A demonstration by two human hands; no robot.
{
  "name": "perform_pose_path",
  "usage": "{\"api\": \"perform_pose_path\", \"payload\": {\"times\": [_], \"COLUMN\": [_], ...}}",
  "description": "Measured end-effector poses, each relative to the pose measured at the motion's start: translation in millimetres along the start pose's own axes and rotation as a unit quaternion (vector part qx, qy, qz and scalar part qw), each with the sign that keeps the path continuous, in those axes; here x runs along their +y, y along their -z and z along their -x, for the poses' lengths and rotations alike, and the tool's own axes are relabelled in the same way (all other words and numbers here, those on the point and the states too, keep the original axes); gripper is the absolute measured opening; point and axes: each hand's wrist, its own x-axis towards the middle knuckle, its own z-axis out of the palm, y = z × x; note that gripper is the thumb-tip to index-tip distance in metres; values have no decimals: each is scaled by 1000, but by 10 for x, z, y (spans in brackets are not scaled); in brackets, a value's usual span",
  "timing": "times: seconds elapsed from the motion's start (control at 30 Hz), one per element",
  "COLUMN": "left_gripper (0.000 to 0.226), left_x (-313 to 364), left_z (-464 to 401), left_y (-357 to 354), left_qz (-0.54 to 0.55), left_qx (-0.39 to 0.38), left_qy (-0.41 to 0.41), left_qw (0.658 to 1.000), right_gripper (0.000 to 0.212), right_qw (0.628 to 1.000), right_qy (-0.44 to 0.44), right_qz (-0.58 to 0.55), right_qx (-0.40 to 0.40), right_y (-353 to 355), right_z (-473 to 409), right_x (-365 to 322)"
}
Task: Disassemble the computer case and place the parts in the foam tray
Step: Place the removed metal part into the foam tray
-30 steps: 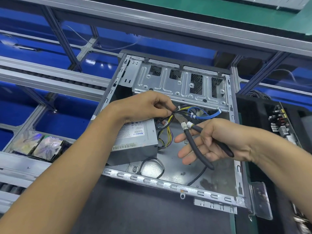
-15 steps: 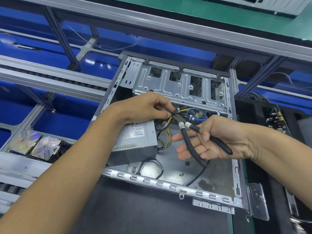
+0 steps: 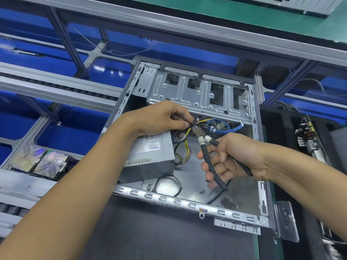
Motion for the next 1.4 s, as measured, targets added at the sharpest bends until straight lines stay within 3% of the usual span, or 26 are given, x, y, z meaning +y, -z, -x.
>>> {"api": "perform_pose_path", "payload": {"times": [0.27, 0.5, 0.77, 1.0, 1.2, 1.4], "left_gripper": [17, 16, 15, 23, 16, 10], "left_x": [-6, 20, 0, 39, 131, 175], "left_z": [-6, 10, 10, 20, -39, -107], "left_y": [-15, -9, -12, -19, -117, -69], "left_qz": [-9, -4, -7, -26, -75, -116], "left_qx": [10, 4, 12, -6, 10, 23], "left_qy": [6, 0, -3, -40, -47, -21], "left_qw": [1000, 1000, 1000, 999, 996, 993], "right_gripper": [63, 40, 37, 65, 58, 61], "right_qw": [999, 997, 998, 997, 985, 994], "right_qy": [-41, -55, -54, 8, -11, -22], "right_qz": [16, 45, 17, 67, 167, 105], "right_qx": [-15, 9, -20, 42, 47, -7], "right_y": [82, 40, -46, 92, 130, 123], "right_z": [31, 70, 113, 164, 95, 96], "right_x": [-95, -135, -48, -3, 46, 70]}}
